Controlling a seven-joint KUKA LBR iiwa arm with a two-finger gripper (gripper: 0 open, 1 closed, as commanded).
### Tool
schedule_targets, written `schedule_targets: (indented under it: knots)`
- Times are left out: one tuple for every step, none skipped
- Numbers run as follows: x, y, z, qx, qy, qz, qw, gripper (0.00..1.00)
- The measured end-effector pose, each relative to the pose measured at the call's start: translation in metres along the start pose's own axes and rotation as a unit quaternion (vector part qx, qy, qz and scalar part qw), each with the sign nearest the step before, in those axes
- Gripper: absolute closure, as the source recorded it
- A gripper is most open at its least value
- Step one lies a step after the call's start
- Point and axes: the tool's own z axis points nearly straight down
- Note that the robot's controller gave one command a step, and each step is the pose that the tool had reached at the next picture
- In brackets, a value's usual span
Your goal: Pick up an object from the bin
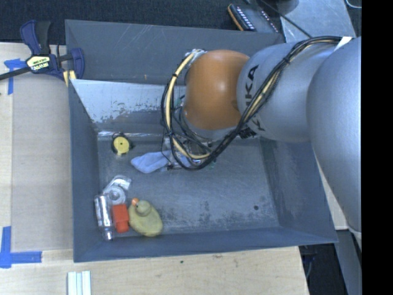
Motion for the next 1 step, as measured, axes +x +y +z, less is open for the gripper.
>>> schedule_targets:
  knots:
    - [0.0068, 0.0011, -0.0425, 0.001, 0.0076, -0.002, 1.0000, 1.00]
